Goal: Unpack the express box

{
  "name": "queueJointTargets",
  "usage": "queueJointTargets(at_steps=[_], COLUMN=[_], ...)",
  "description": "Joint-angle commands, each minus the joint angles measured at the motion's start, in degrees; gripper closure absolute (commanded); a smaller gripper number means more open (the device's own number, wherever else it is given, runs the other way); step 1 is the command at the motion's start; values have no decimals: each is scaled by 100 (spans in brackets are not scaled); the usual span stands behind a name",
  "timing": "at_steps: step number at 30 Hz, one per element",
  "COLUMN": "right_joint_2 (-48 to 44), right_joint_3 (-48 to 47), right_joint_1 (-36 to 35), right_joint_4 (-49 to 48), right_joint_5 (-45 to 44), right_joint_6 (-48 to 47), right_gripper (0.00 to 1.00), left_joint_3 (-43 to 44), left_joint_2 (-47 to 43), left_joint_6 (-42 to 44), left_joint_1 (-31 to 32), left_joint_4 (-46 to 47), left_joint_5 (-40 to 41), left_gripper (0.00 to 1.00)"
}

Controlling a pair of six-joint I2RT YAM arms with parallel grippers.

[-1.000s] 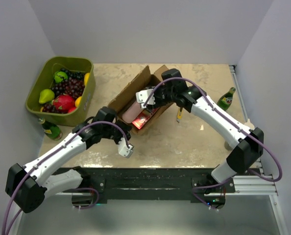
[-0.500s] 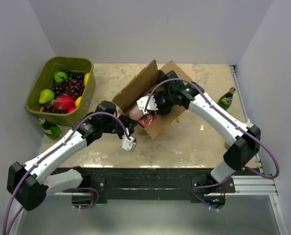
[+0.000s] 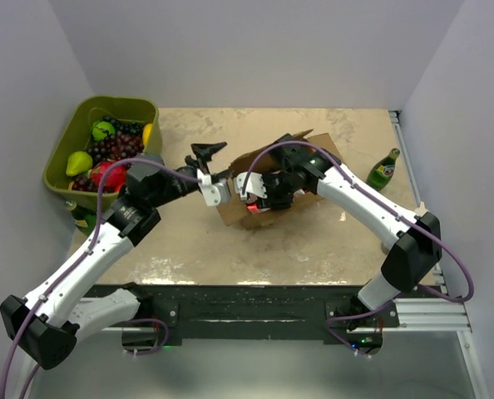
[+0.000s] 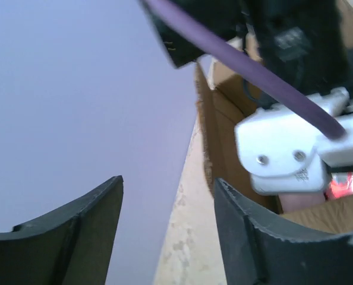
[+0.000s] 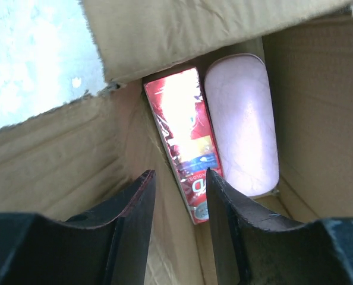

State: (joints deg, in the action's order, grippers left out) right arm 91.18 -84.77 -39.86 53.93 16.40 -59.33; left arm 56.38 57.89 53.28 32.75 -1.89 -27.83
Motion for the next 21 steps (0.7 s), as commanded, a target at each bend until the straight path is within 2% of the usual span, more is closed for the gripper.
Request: queueJointTargets(at_steps=[1,3,7,10,19,21], right_joint_2=[23,172,348,304,515,550], right_joint_3=[-258,-408,-751,-743,-909,-910], right_joint_1=[-31,-22,56,276,277,285], right_joint_4=[-190,-199,-172,-252,-173,-146], right_joint_5=[109,-40,-287,-234,-138,-155], right_joint_6=[615,572,282,255,334,282], right_gripper=[55,53,52,52,52,52], left_joint_3=[338,417,953,1103,1024,1103], left_joint_2=[82,283,942,1365,2165,2463], left_joint_6=[-2607,-2970,-3953,-4132,-4291,-4273], left_joint_1=[-286,-392,-874,-1078,-1096,-1096], left_joint_4=[435,479,-170,-347,4,40], left_joint_5=[788,780,-115,-887,-960,-908], left_gripper=[29,24,25,27,27,30])
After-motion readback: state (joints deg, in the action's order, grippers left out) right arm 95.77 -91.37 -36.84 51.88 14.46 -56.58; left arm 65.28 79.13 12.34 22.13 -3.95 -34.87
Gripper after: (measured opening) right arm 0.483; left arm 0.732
